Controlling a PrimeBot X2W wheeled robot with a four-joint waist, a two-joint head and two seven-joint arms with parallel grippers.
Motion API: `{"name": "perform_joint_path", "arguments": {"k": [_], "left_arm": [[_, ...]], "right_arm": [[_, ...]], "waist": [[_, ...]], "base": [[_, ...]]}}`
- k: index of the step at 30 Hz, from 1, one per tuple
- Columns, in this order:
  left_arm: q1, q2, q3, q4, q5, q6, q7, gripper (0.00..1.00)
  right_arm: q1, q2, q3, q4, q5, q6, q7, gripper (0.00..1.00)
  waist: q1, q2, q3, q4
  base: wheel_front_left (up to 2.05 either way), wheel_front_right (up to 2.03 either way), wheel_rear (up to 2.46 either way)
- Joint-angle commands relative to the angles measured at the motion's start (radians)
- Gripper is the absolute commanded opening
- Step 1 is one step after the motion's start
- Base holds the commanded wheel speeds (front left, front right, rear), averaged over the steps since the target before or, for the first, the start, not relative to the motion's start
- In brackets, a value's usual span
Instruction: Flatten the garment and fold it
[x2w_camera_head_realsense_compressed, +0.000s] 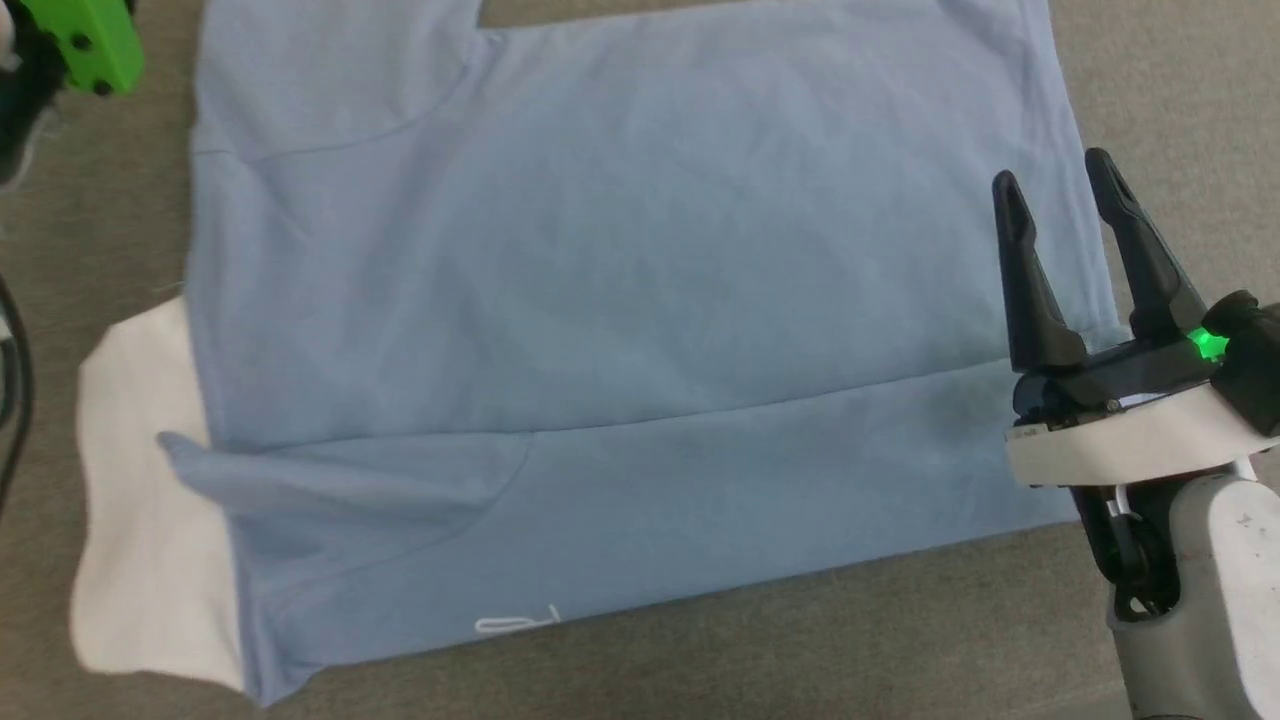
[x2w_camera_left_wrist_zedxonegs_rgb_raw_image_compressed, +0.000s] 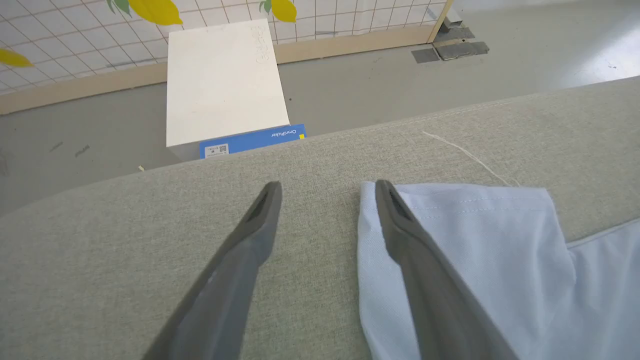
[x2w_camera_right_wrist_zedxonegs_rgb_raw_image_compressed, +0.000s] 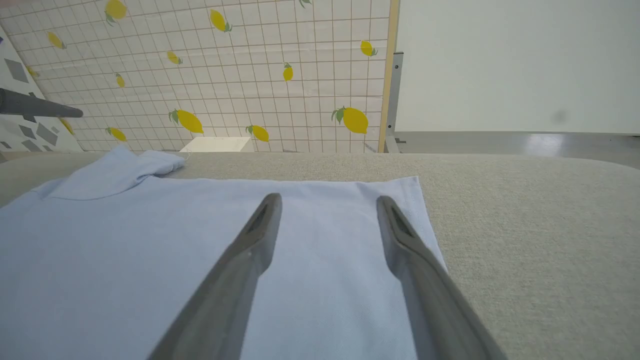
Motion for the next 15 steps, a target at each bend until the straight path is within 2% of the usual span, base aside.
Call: {"name": "perform_joint_path", "arguments": {"k": [1, 5, 10, 15], "left_arm": [[-0.033, 0.009, 0.002, 0.010, -0.015, 0.012, 0.043, 1.00], [-0.072, 0.027, 0.010, 0.016, -0.029, 0.059, 0.150, 1.00], [-0.085, 0.057, 0.007, 0.000, -0.027, 0.139, 0.276, 1.00], [-0.073, 0.075, 0.003, -0.041, -0.026, 0.173, 0.324, 1.00]], "right_arm": [[-0.014, 0.011, 0.005, 0.000, 0.001, -0.002, -0.011, 1.00], [-0.015, 0.027, 0.012, 0.001, -0.002, -0.002, -0.023, 1.00], [-0.009, 0.046, 0.010, 0.006, -0.003, -0.002, -0.037, 1.00], [-0.006, 0.053, 0.020, 0.014, 0.000, -0.002, -0.040, 1.00]], "waist": [[-0.0002, 0.0000, 0.091, -0.086], [-0.0002, 0.0000, 0.116, -0.107], [-0.0002, 0.0000, 0.130, -0.125], [-0.0002, 0.0000, 0.141, -0.133]], "base": [[0.00, 0.00, 0.00], [0.00, 0.00, 0.00], [0.00, 0.00, 0.00], [0.00, 0.00, 0.00]]}}
